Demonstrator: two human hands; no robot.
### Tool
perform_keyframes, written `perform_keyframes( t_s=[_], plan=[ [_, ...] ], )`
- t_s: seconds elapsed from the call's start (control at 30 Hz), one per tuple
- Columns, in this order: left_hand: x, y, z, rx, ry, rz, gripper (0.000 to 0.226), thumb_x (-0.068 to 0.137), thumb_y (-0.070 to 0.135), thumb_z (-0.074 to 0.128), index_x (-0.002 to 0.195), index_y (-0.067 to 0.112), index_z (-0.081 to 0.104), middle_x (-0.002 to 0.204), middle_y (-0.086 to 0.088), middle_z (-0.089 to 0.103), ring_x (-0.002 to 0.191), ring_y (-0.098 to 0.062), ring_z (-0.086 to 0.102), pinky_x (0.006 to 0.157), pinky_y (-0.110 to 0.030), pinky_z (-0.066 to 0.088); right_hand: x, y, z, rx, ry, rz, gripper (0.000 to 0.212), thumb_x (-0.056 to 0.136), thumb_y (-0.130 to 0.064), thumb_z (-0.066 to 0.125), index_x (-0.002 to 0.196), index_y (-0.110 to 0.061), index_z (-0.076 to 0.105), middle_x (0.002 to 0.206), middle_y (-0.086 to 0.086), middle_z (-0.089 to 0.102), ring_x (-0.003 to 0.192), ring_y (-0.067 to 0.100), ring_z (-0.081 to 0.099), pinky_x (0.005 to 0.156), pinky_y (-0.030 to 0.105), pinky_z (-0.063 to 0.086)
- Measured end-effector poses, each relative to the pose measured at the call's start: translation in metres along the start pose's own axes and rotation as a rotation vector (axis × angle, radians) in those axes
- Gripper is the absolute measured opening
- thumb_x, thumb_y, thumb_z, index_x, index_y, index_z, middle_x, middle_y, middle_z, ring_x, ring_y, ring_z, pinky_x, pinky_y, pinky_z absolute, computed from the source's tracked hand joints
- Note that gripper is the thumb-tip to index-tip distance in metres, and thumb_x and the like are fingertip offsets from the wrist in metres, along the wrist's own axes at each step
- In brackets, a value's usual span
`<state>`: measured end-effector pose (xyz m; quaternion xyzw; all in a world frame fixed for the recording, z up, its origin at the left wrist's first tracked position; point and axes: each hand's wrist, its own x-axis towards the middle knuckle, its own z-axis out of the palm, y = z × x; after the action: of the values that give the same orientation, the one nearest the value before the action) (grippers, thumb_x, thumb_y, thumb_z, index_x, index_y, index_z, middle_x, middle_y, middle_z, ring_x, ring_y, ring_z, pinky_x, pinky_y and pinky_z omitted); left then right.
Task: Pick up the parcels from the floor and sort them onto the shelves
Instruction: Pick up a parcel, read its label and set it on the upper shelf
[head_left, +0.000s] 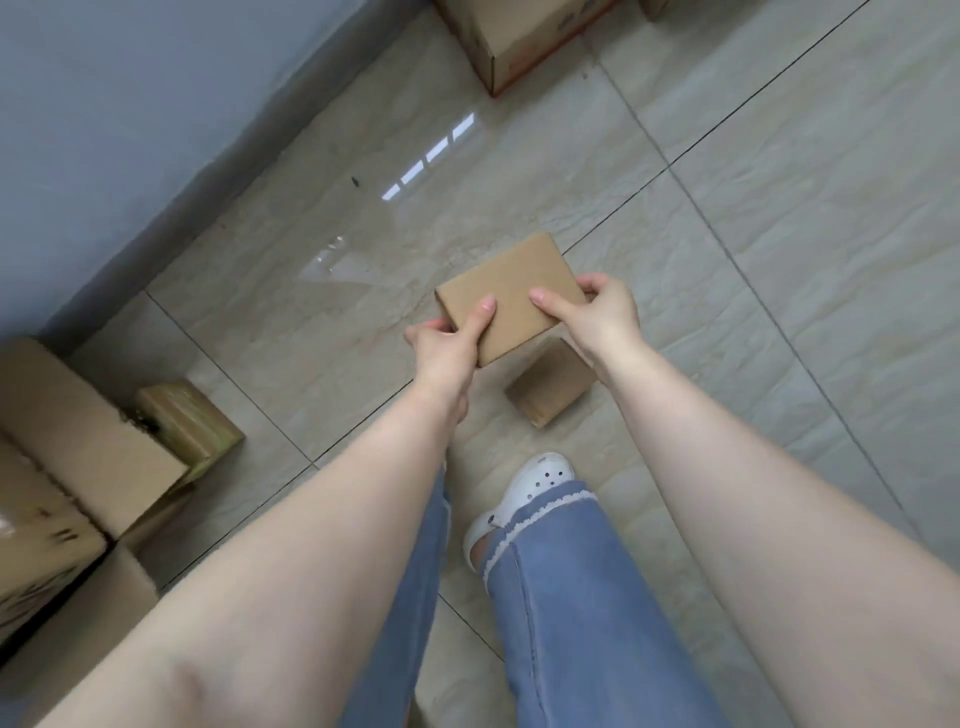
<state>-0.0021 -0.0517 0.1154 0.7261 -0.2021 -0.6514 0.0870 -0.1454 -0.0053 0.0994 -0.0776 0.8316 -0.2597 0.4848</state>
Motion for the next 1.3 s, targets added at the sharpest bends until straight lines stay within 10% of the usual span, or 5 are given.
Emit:
perform_keyframes(
  t_s=[0.53, 0.8, 0.93, 1.07, 1.3],
  plan=[
    [-0.372, 0.195, -0.028, 0.067, -0.345, 0.192, 0.069, 0.079, 0.037, 0.079, 0.126, 0.032, 0.028, 0.123, 0.002, 0.056, 0.100, -0.016, 0.065, 0.085, -0.035, 0.054, -0.328, -0.227, -0.152, 0.807, 0.004, 0.089, 0.065, 0.076, -0.049, 0.071, 0.132, -0.029, 0.045, 0.119, 0.003, 0.069, 0.102, 0.025, 0.068, 0.081, 0.051, 0.057],
    [-0.438, 0.261, -0.079, 0.698, -0.772, 0.817, 0.127, 0.052, 0.050, 0.090, 0.154, 0.042, 0.015, 0.163, 0.012, 0.018, 0.146, 0.001, 0.018, 0.122, -0.041, 0.025, -0.423, -0.273, -0.224, 0.499, -0.084, 0.055, 0.066, 0.073, -0.066, 0.064, 0.123, -0.023, 0.059, 0.109, 0.008, 0.070, 0.101, 0.029, 0.066, 0.085, 0.044, 0.057],
    [-0.468, 0.282, -0.082, 0.698, -0.992, 0.842, 0.106, 0.073, 0.028, 0.082, 0.154, 0.045, 0.015, 0.153, 0.017, 0.032, 0.132, 0.004, 0.045, 0.097, -0.017, 0.047, -0.462, -0.289, -0.229, 0.479, -0.087, 0.027, 0.060, 0.077, -0.066, 0.059, 0.117, -0.022, 0.062, 0.108, 0.012, 0.069, 0.097, 0.029, 0.067, 0.077, 0.041, 0.059],
    [-0.489, 0.288, -0.080, 0.596, -0.997, 0.805, 0.083, 0.070, 0.040, 0.078, 0.145, 0.039, 0.041, 0.143, 0.002, 0.050, 0.124, -0.017, 0.057, 0.098, -0.033, 0.053, -0.490, -0.295, -0.232, 0.545, -0.057, -0.049, 0.057, 0.082, -0.069, 0.051, 0.120, -0.028, 0.061, 0.105, 0.006, 0.069, 0.095, 0.023, 0.065, 0.073, 0.039, 0.058],
    [-0.518, 0.292, -0.072, 0.524, -0.942, 0.716, 0.058, 0.083, 0.040, 0.071, 0.137, 0.033, 0.052, 0.120, 0.006, 0.066, 0.101, -0.013, 0.067, 0.064, -0.020, 0.055, -0.506, -0.277, -0.235, 0.667, -0.005, -0.282, 0.096, 0.068, -0.073, 0.062, 0.149, -0.031, 0.033, 0.135, -0.006, 0.058, 0.124, 0.013, 0.052, 0.106, 0.051, 0.043]
  ],
)
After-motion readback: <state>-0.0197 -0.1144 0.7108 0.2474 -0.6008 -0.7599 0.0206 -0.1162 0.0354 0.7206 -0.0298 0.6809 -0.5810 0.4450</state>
